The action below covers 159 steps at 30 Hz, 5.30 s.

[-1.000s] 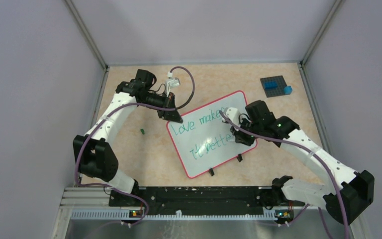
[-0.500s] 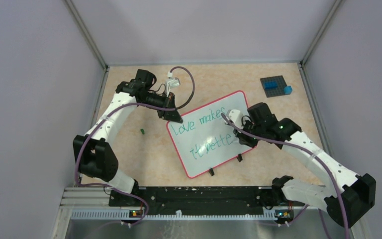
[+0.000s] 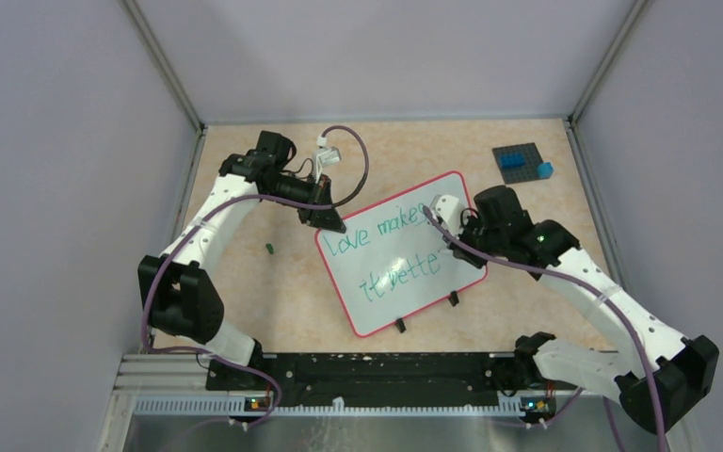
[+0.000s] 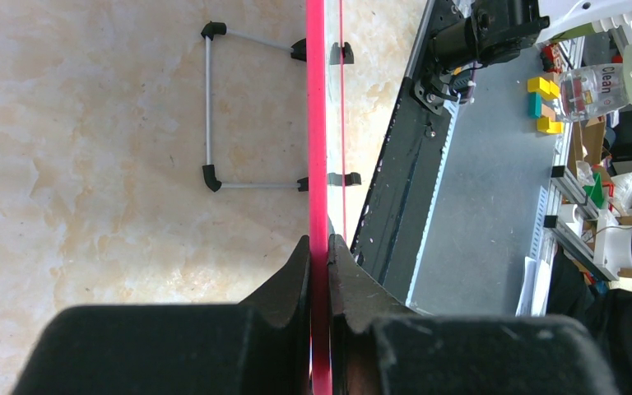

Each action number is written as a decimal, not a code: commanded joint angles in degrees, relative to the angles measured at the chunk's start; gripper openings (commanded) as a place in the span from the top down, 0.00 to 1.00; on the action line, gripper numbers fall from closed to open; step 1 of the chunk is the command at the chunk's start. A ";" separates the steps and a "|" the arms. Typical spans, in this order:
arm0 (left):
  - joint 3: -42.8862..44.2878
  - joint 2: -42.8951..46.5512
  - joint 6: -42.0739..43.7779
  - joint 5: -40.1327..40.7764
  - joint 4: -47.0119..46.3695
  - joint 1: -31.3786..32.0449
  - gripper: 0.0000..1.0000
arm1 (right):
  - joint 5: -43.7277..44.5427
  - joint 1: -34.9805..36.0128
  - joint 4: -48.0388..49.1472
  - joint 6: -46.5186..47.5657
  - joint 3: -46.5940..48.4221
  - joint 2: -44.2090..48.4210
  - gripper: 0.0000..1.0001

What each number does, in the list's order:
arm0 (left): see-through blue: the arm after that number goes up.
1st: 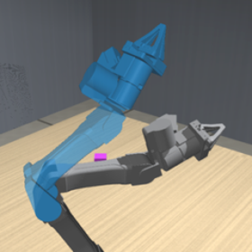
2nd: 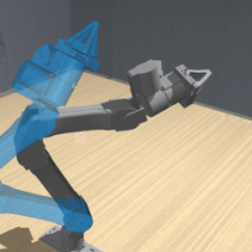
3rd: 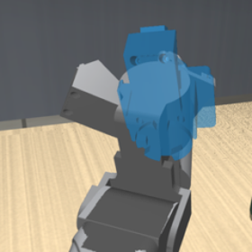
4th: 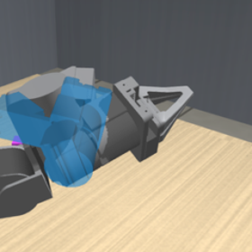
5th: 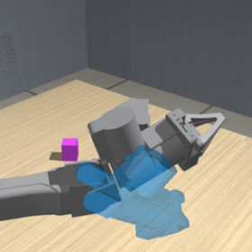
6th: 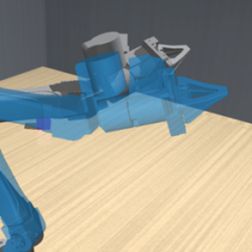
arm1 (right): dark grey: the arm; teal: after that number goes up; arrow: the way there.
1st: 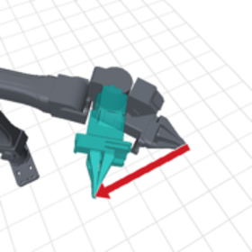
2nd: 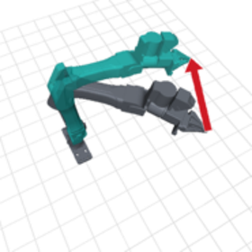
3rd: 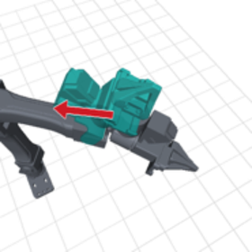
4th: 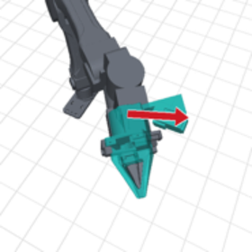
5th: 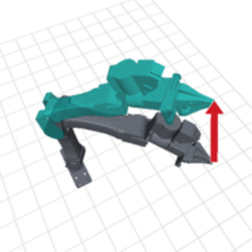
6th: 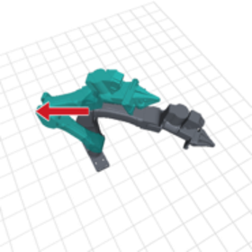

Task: Write a sentence on the whiteboard
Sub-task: Write a sentence on the whiteboard, then pick up the pen cap from the center of the board.

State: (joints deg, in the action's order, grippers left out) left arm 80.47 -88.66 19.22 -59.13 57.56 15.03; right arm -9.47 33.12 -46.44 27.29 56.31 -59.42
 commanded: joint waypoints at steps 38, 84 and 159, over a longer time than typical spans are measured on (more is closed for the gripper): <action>1.58 -1.36 1.60 -0.36 0.90 0.22 1.00 | -0.28 -0.95 1.92 0.06 -0.30 -1.00 1.00; 1.80 -2.15 1.50 -0.01 1.03 0.42 1.00 | -0.07 -5.17 -0.34 6.03 -2.79 -0.04 1.00; -6.32 -13.50 24.73 43.21 -3.70 -16.23 0.46 | -34.87 -14.20 5.83 -15.07 7.94 4.13 1.00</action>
State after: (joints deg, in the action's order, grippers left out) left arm 74.52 -101.30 43.29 -16.43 55.51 -1.98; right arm -43.18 19.68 -41.60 11.90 64.18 -55.55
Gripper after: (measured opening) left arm 0.560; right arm 0.086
